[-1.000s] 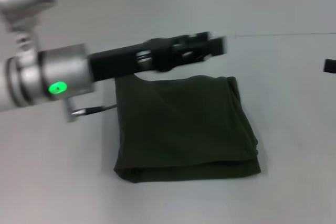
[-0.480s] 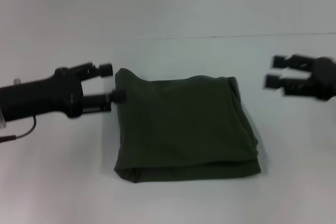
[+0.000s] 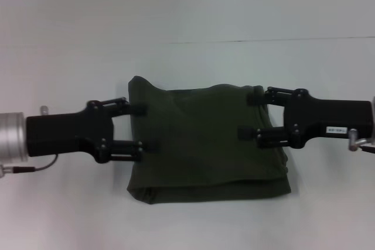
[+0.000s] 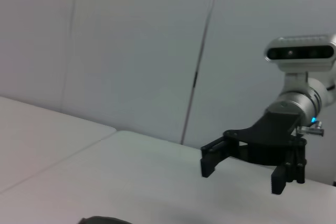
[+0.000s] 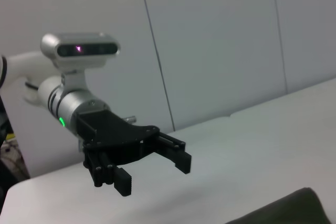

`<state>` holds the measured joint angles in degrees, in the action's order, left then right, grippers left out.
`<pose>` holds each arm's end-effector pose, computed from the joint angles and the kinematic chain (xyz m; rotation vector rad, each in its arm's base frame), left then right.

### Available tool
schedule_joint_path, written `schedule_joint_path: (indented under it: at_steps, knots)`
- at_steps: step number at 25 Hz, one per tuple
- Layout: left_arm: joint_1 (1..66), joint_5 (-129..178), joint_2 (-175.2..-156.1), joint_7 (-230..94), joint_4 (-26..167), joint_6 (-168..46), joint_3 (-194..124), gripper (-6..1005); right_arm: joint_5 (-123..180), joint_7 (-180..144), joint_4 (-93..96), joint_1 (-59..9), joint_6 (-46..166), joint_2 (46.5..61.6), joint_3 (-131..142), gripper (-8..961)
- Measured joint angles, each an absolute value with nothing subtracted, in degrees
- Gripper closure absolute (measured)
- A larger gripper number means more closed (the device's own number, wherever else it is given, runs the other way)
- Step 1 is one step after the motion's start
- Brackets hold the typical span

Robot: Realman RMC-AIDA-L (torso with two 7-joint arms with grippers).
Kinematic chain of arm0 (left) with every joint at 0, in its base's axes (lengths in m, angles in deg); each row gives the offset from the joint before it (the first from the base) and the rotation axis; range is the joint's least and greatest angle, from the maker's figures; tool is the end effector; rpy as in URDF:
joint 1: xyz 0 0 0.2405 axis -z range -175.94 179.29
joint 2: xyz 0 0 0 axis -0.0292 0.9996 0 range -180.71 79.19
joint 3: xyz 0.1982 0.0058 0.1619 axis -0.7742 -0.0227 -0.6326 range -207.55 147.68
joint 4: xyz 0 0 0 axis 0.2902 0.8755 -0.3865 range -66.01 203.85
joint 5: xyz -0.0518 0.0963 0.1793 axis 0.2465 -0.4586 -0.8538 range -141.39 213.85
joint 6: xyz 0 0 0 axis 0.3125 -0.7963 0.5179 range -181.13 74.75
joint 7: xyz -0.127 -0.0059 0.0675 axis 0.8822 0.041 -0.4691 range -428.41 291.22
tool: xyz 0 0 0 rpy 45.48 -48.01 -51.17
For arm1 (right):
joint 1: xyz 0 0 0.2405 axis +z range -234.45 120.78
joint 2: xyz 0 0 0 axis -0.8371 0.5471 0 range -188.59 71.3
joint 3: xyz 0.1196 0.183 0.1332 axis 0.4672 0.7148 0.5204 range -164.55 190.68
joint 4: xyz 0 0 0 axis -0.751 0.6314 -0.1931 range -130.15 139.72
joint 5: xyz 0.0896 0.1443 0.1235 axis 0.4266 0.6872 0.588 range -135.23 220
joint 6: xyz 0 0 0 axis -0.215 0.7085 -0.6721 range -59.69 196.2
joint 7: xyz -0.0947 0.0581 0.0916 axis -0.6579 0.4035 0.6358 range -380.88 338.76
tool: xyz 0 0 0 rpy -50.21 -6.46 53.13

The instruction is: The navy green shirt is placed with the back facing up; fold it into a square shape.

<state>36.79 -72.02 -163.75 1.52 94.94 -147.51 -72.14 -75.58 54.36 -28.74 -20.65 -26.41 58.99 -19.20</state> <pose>-0.2481 0.3364 0.0106 -2.8164 -0.4316 -0.8399 0.2393 0.3432 0.0080 -2.7805 0.4953 0.8058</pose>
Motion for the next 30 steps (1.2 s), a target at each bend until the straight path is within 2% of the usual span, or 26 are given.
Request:
schedule_joint_path:
  at_steps: [7,30]
  knots:
    - [38.69,-72.06,-164.14,1.84,93.86,-146.31,-74.0,126,-75.69,53.2,-27.87,-20.07,-24.58,58.6,-21.27,26]
    - [39.2,-72.05,-164.23,2.37,94.07,-146.87,-74.23,126,-75.55,51.88,-28.44,-19.9,-23.58,58.59,-22.96,26]
